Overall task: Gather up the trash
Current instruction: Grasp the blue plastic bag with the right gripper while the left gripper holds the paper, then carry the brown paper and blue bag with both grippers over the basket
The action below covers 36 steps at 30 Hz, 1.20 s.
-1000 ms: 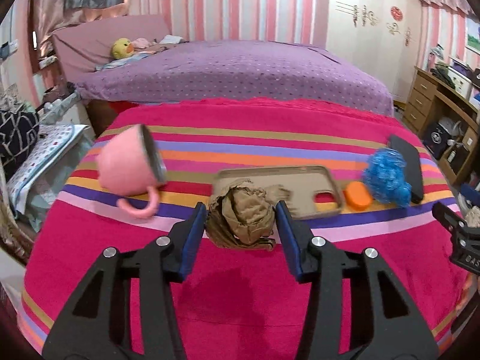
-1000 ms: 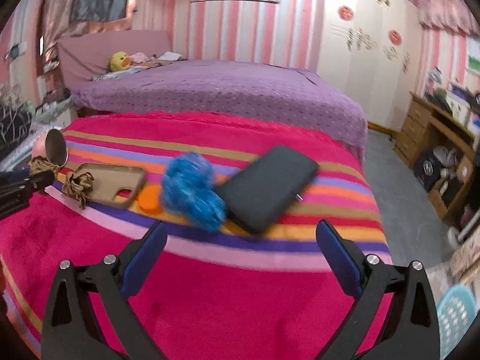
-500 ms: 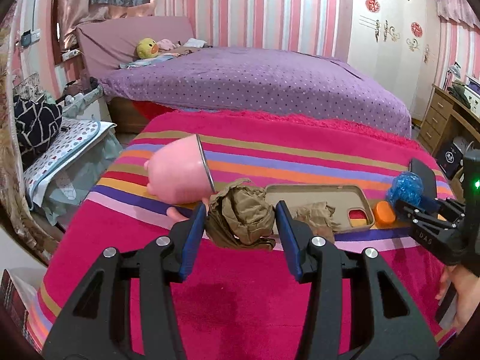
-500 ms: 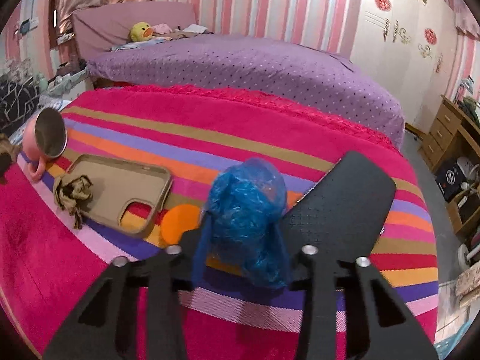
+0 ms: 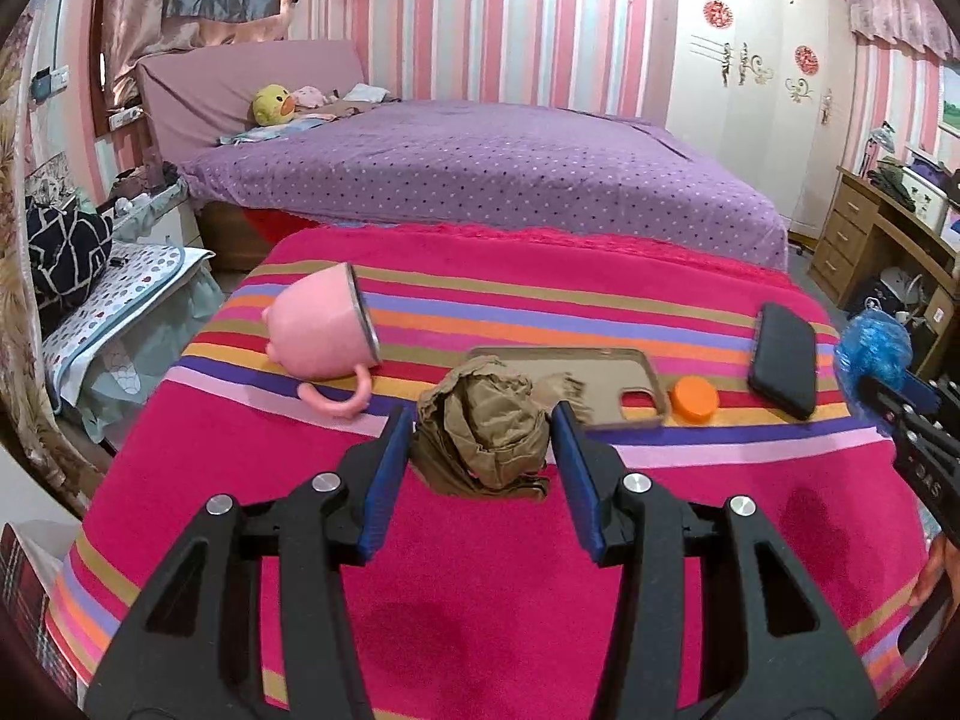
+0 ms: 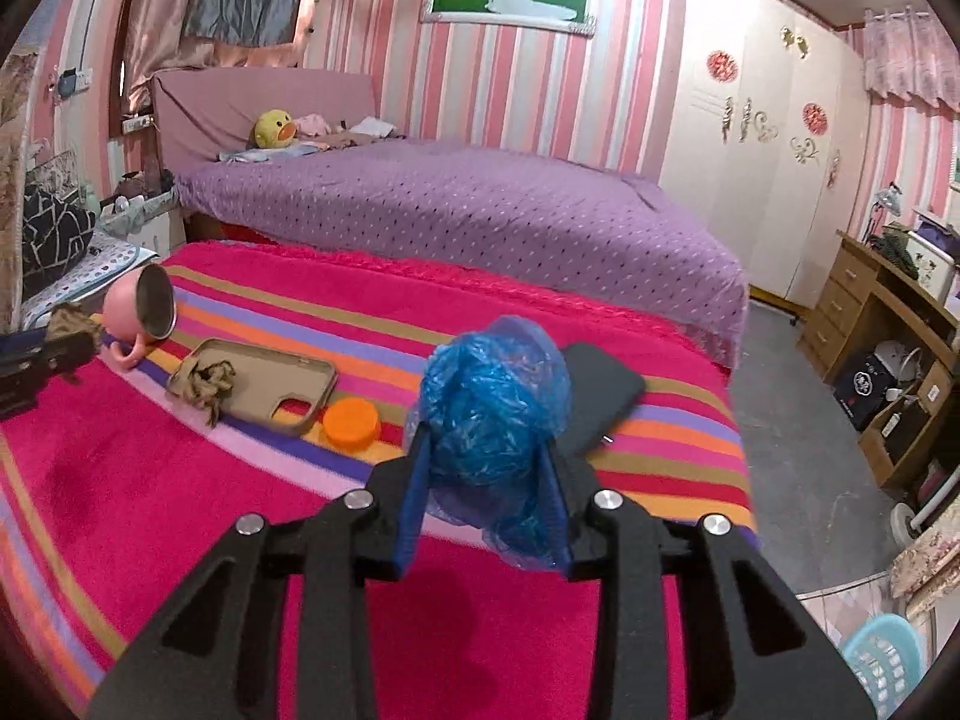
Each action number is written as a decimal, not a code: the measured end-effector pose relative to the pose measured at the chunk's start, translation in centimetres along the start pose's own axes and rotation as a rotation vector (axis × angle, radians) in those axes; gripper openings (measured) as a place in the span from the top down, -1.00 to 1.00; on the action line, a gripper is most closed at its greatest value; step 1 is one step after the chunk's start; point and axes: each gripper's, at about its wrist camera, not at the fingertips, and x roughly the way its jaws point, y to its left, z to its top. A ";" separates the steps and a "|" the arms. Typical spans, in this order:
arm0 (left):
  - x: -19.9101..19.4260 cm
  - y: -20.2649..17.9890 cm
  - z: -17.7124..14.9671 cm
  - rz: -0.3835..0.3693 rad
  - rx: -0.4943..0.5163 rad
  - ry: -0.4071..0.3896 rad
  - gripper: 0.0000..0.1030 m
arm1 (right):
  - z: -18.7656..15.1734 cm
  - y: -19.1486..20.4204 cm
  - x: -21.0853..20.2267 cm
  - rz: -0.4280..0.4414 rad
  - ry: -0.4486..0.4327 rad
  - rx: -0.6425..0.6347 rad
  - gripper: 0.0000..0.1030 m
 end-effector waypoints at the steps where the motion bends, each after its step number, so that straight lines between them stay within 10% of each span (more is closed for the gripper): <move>1: -0.3 -0.3 -0.2 -0.009 -0.001 0.002 0.09 | -0.5 -0.4 -0.8 -0.007 -0.001 0.000 0.35; 36: -3.2 -10.6 -5.0 0.003 0.118 -0.031 0.08 | -8.0 -9.4 -6.4 -0.019 -0.009 0.069 0.35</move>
